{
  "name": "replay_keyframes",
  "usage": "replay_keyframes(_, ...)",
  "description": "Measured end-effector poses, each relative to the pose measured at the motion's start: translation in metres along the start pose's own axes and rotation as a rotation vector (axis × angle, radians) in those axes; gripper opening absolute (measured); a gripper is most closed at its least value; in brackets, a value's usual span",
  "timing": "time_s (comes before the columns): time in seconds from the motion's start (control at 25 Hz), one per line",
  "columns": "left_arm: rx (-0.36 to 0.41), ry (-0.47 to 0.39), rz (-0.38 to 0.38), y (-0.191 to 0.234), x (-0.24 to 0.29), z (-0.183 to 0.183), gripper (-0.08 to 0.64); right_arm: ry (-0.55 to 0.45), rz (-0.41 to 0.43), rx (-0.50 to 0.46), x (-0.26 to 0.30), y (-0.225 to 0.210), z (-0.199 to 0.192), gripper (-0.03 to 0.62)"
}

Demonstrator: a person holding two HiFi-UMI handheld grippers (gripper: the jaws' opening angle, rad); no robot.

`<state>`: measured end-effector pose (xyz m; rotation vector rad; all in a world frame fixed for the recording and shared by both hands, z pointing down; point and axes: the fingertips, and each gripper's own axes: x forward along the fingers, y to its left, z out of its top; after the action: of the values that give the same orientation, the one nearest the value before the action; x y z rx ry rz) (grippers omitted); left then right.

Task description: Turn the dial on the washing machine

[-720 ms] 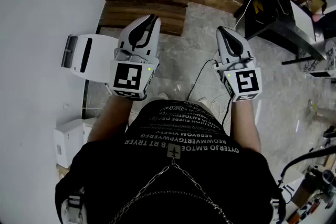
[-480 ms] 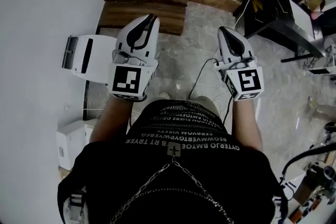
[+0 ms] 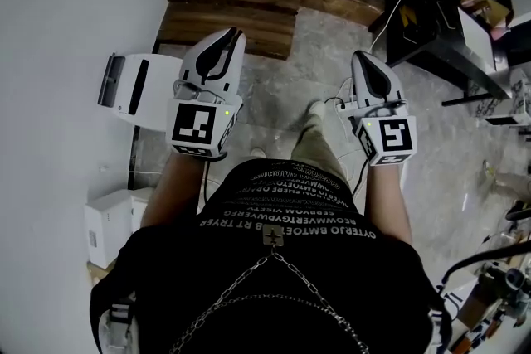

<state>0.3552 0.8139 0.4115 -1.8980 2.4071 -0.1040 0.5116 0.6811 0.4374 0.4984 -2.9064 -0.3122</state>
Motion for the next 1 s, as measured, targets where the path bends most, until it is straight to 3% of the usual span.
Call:
replay_keyframes(0.2, 0.011, -0.011, 0.023, -0.003, 0.017, 0.007, 0.032, -0.019, -0.005, 0.064, -0.005, -0.027, -0.001, -0.005)
replay_keyframes(0.4, -0.004, -0.003, -0.005, 0.005, 0.051, 0.009, 0.032, -0.011, -0.039, 0.074, 0.016, -0.06, -0.007, -0.005)
replay_keyframes(0.8, -0.008, 0.052, -0.043, 0.007, 0.174, -0.008, 0.032, 0.006, -0.056, 0.129, 0.084, -0.154, -0.043, 0.002)
replay_keyframes(1.0, 0.026, 0.055, -0.072, -0.008, 0.24, -0.004, 0.032, -0.001, -0.075, 0.168, 0.103, -0.206, -0.057, 0.014)
